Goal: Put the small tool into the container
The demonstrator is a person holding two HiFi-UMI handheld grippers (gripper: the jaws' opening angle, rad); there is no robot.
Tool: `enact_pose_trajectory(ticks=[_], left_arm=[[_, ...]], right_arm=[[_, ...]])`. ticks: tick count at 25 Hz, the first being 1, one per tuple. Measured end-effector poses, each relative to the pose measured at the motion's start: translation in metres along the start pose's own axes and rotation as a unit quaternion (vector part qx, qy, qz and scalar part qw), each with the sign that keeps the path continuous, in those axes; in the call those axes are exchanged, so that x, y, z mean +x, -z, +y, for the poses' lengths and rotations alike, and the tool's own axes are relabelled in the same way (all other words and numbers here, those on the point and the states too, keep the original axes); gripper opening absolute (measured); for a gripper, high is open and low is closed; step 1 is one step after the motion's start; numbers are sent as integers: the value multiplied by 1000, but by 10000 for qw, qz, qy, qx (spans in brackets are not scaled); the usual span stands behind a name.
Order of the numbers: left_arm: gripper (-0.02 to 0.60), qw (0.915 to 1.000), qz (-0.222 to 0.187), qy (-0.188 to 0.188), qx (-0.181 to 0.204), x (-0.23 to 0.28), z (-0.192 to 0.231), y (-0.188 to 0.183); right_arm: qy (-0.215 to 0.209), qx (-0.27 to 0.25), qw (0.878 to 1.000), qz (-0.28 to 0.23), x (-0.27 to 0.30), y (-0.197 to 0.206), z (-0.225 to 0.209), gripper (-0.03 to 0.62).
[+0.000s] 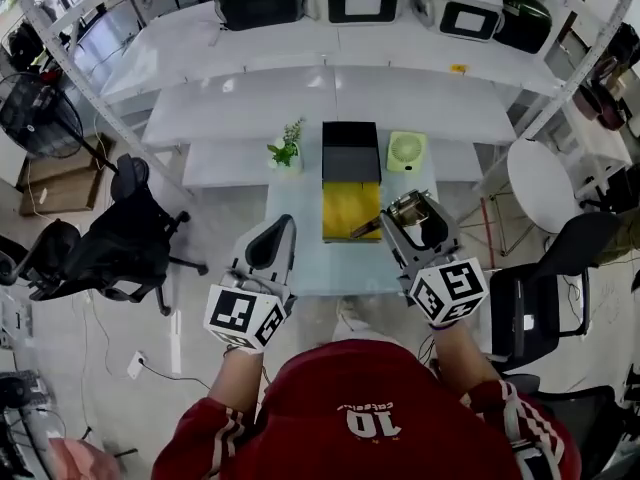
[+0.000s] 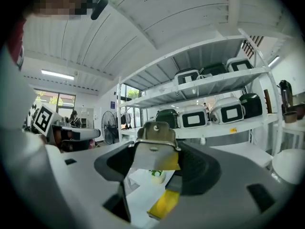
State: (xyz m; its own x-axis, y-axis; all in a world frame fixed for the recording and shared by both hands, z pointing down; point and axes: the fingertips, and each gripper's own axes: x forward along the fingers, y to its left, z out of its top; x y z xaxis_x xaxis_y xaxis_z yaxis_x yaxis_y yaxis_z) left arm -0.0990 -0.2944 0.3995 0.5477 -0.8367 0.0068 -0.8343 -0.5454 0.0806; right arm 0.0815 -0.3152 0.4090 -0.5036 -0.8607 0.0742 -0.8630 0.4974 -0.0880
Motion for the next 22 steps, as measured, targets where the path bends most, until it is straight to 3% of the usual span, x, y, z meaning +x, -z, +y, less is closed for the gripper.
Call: enact_pose_trajectory(ticks=[22], left_arm=[[-2,9971,529,-118,-543,80,19,89]], right_arm=[[-553,67,9948,856,84,119,-50,287]])
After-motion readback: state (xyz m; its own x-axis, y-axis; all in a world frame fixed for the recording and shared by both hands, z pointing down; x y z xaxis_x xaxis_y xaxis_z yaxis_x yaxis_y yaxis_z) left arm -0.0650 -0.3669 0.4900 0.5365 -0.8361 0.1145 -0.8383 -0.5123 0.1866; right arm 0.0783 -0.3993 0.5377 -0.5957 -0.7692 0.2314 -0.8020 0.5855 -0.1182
